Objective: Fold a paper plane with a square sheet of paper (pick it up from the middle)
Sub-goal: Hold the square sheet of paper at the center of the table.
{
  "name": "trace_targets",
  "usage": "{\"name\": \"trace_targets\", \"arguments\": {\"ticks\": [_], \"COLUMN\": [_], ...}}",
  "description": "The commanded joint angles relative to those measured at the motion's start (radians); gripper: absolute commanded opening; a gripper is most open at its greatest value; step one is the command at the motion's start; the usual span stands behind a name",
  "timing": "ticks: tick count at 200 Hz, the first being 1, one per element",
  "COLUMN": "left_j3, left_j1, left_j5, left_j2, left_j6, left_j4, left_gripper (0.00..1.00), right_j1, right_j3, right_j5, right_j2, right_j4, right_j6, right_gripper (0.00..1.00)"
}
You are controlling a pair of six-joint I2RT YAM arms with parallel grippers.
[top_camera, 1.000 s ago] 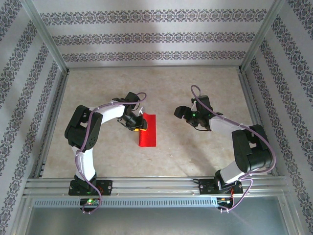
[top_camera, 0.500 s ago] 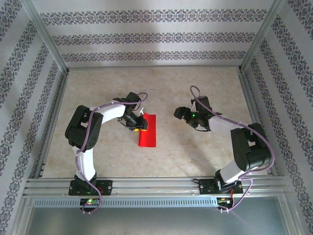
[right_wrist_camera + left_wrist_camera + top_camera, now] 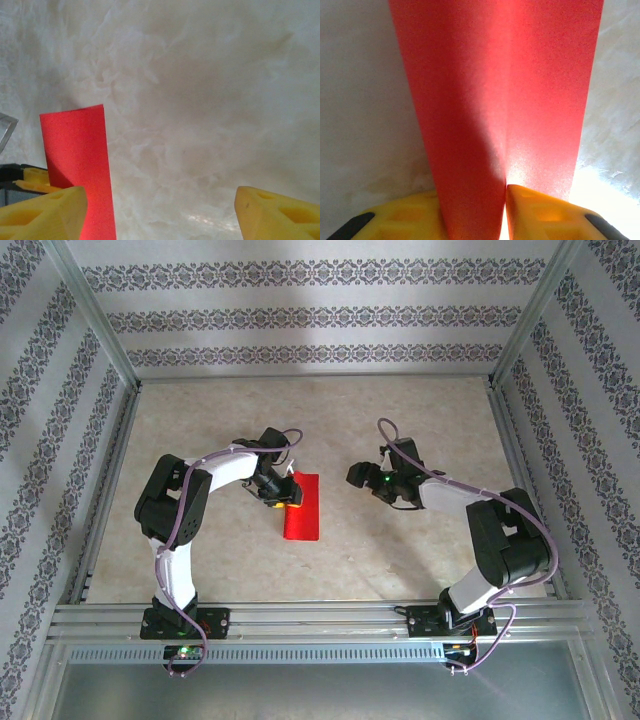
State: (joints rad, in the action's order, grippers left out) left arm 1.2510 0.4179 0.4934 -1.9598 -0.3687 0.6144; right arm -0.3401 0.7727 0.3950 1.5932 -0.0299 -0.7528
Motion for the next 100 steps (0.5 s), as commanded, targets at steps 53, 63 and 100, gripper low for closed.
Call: {"name": "trace_targets", "arguments": {"ticks": [53,63,100], "left_j3": [-0.056,-0.056,-0.055], "left_j1": [0.002,0.004,0.004], "left_j5": [-0.181,-0.181,-0.192], "left_j2": [-0.108,-0.110,-0.119], "left_j6": [-0.044,-0.042,-0.045], "left_j4": [0.097,0.097,0.106], "left_gripper": [0.35,0.35,0.35], "right_j1": [-0.072,-0.082,-0.135], "right_j3": [0.042,0.048,0.091], "right_j5": [0.051,0.064,0.106], "right_j2": [0.054,0.060,0.091], "right_j4": [-0.036,-0.038,-0.034], "right_j6": [-0.045,-0.043,-0.045], "right_gripper": [0.76,0.76,0.69]}}
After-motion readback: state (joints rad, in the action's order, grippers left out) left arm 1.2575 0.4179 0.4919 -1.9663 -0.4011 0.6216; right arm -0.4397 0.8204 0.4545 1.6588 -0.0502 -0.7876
